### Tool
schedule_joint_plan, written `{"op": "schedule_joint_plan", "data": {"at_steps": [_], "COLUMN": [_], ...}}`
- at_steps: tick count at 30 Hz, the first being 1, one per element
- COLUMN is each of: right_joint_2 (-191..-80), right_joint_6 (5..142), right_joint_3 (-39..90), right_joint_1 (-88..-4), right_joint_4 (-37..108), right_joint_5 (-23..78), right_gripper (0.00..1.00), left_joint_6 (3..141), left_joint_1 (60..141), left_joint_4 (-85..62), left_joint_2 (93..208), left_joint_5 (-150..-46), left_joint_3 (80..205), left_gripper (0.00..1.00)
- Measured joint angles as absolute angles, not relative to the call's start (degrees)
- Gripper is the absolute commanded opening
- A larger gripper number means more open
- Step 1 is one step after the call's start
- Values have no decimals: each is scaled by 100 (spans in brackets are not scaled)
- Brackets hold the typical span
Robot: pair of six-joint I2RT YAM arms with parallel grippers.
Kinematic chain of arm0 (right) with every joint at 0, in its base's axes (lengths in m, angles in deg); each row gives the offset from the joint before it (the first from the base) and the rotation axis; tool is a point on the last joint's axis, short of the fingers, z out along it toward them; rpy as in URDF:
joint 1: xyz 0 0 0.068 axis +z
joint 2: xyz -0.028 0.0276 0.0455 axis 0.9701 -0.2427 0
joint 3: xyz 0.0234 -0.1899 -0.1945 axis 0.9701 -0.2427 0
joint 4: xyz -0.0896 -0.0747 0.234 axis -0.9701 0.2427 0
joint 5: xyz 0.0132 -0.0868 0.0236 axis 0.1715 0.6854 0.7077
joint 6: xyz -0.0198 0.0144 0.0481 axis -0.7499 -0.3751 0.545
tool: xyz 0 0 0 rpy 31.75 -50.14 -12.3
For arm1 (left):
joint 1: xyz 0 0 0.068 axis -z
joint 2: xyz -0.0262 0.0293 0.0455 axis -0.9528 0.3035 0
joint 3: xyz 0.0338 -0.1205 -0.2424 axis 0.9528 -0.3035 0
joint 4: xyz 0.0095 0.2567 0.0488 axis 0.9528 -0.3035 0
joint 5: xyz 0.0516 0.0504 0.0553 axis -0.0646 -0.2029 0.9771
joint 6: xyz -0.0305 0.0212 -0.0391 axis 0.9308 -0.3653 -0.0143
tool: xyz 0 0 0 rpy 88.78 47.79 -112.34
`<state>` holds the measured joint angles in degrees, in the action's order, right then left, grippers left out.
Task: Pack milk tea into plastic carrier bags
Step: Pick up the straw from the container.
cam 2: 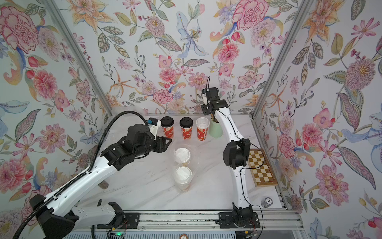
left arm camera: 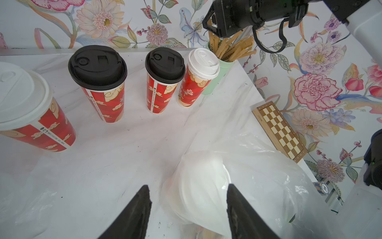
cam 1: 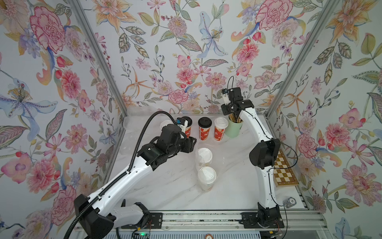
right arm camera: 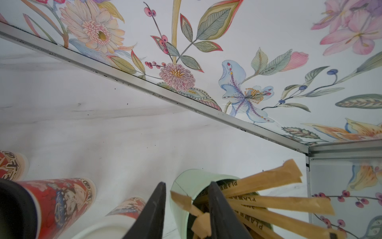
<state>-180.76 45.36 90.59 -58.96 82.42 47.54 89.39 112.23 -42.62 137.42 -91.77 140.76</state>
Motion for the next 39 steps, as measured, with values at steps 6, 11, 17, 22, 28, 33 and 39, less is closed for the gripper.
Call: {"op": "schedule_joint_plan", "data": {"at_steps": [6,11,17,22,28,33,39], "right_joint_2": [-18248,-18345,-18340,-18244,-17824,-17466,-17090], "right_joint_6": [4536,4497,4490,4499,4551,4711,4995], "right_joint_3": [9059,9059,9103,9218,9269,9363,9426], "right_joint_1": [-5896,-5894,-5857,-5802,-5804,-5861,-5935], "right_joint_4": [8246,8253,8253,8255,8251,8242,8240], "right_joint_5": [4756,4764,4797,4795,4771,4684,4474], "right_gripper": [32,20,14,13,13,12,10], "left_joint_6": [8939,8939,8939,8943,8963,8981,8981], "left_joint_1": [11223,11223,11223,11223,11223,11223,11223], "left_joint_4": [-4223,-4203,-4179,-4164,-4074,-4048,-4011], "left_joint_2": [13705,13672,13672,13639,13595,13595,13595], "left_joint_5": [-9177,-9177,-9177,-9177,-9184,-9195,-9237], "left_joint_3": [14035,13982,13980,13965,13926,13915,13915], "left_gripper": [61,61,61,61,61,60,60]}}
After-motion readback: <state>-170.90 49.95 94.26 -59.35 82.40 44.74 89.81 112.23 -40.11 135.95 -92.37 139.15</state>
